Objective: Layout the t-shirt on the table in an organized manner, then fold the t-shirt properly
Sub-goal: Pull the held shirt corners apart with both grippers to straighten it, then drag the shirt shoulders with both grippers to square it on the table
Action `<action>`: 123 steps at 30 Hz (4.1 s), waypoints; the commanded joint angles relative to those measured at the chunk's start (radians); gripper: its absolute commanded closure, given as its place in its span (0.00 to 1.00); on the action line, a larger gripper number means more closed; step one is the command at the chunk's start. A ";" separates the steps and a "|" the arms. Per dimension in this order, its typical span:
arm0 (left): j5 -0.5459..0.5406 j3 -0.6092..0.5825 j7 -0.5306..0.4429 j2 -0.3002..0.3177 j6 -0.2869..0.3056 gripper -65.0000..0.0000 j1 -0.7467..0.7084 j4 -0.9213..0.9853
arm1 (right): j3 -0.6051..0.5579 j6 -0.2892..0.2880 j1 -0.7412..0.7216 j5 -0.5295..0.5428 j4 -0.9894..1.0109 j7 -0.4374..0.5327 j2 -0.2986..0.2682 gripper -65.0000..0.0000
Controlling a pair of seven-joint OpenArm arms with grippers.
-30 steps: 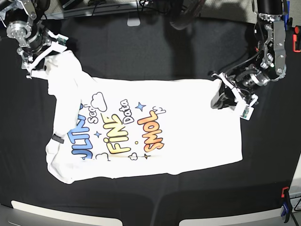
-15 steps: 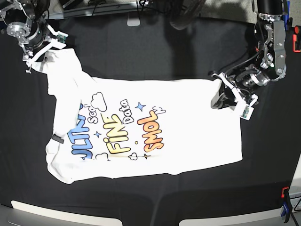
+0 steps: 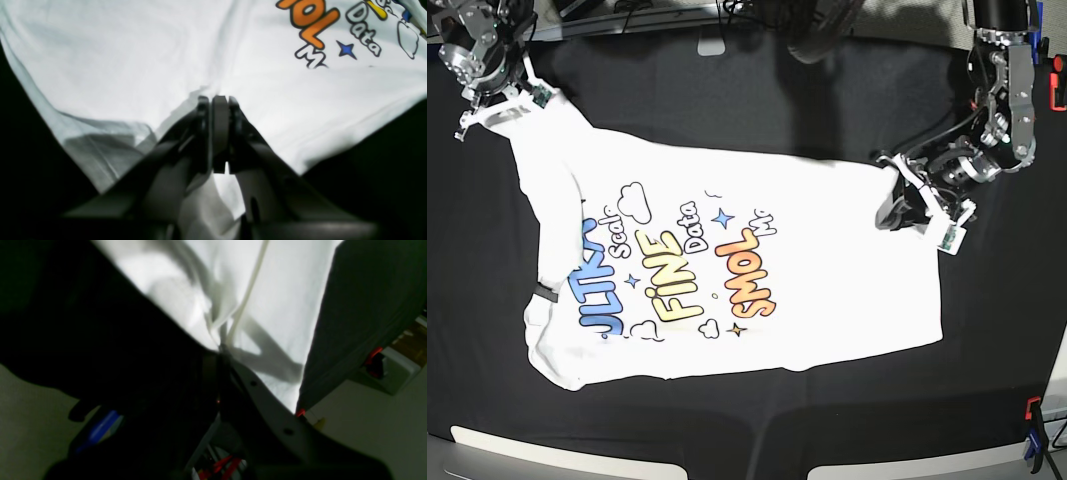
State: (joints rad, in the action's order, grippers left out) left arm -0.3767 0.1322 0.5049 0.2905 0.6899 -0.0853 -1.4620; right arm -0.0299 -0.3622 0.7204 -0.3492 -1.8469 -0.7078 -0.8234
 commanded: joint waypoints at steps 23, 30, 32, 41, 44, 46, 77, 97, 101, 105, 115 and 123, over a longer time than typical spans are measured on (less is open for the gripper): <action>-0.798 0.004 0.761 0.240 0.008 1.00 0.010 -0.020 | 0.010 0.058 0.339 -0.017 -0.210 -0.117 -0.016 1.00; -0.930 0.004 0.879 0.243 0.008 1.00 -0.064 -0.020 | 0.010 0.091 0.340 -0.017 -0.211 -0.124 -0.016 1.00; -0.930 0.004 0.879 0.243 0.008 1.00 -0.092 -0.020 | 0.010 0.091 0.341 -0.017 -0.211 -0.124 -0.016 1.00; -0.932 0.006 0.879 0.269 0.008 1.00 -0.182 -0.022 | 0.010 0.090 0.347 -0.018 -0.211 -0.188 -0.016 1.00; -0.933 0.006 0.879 0.293 0.008 1.00 -0.210 -0.024 | 0.010 0.090 0.347 -0.017 -0.211 -0.191 -0.016 1.00; -0.934 0.006 0.880 0.312 0.008 1.00 -0.230 -0.024 | 0.010 0.090 0.347 -0.017 -0.211 -0.191 -0.016 1.00; -0.998 0.006 0.865 0.336 0.008 1.00 -0.211 -0.026 | 0.010 0.286 0.338 -0.100 -0.324 -0.116 -0.006 1.00; -0.619 0.006 0.497 0.217 0.008 1.00 -0.142 -0.025 | 0.010 0.296 -0.113 0.024 -0.223 -0.073 0.068 1.00; -0.618 0.006 0.459 0.212 0.008 1.00 -0.142 -0.025 | 0.010 0.296 -0.196 0.097 -0.156 -0.053 0.085 1.00; -0.585 0.021 0.453 0.194 0.008 1.00 -0.131 -0.025 | 0.010 0.293 -0.274 0.126 -0.113 0.002 0.124 1.00; -0.488 0.211 0.357 0.118 0.008 1.00 -0.128 -0.026 | 0.010 0.288 -0.391 0.126 -0.020 0.016 0.167 1.00; -0.489 0.280 0.358 0.117 0.008 1.00 -0.128 -0.026 | 0.010 0.292 -0.410 0.126 0.013 0.059 0.167 1.00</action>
State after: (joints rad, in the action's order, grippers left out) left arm -0.8448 0.4053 0.8829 0.3916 0.6895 -0.2218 -1.4727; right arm -0.0307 -0.0856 0.3210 -0.2081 -1.8198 -0.6682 -0.6392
